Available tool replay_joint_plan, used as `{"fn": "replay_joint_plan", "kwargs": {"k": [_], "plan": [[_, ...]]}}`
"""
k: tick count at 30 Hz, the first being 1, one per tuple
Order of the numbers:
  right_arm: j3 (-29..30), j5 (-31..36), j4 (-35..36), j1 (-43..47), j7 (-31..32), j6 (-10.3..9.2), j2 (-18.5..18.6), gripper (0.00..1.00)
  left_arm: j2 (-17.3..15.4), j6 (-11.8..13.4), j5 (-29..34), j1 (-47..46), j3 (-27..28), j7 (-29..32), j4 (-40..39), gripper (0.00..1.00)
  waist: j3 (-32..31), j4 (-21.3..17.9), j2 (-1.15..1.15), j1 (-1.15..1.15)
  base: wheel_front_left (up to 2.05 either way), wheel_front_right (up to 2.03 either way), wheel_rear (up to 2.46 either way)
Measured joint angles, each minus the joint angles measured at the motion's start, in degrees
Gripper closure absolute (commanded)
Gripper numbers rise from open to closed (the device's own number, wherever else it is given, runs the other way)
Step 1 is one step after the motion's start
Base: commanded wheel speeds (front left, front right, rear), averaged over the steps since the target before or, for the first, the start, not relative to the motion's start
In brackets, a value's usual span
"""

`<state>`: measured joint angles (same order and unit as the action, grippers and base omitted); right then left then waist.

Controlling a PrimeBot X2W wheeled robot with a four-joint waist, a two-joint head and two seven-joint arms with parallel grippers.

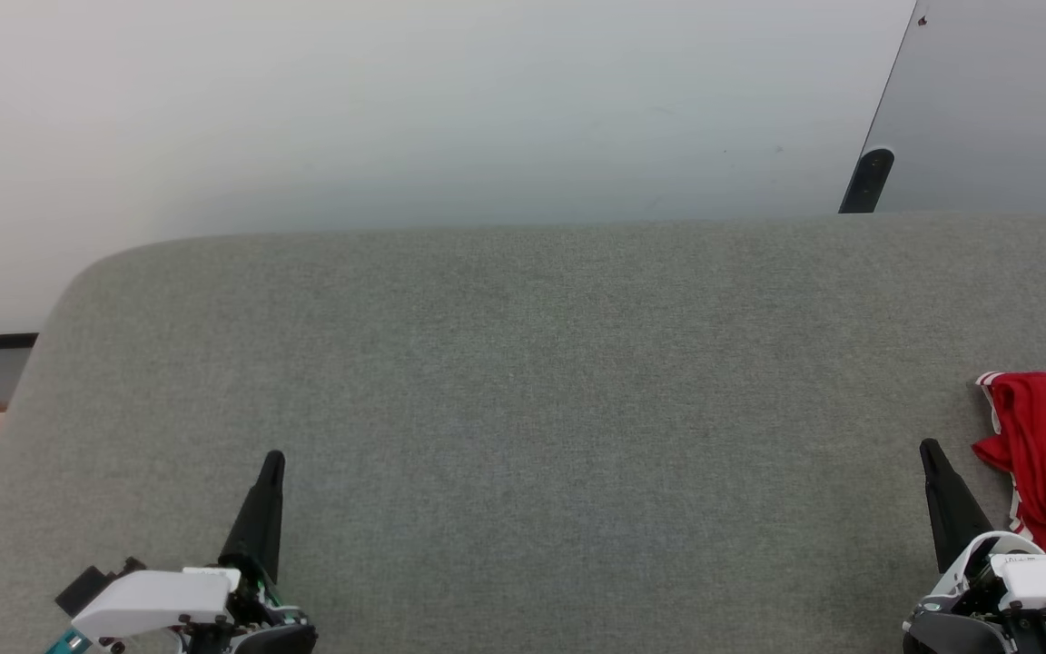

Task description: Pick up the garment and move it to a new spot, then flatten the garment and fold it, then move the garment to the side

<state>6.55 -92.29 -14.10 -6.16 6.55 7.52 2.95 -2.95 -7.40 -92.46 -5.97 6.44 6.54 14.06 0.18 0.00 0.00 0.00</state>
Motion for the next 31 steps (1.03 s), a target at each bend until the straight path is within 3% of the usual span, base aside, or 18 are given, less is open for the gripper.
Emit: {"fn": "replay_joint_plan", "kwargs": {"k": [31], "plan": [[0.00,0.00,0.00,0.00,0.00,0.00,-0.01,1.00,0.03,0.00,0.00,-0.01,0.03,0.01,0.00,1.00,0.00,0.00,0.00,0.00,0.00,0.00,0.00]]}}
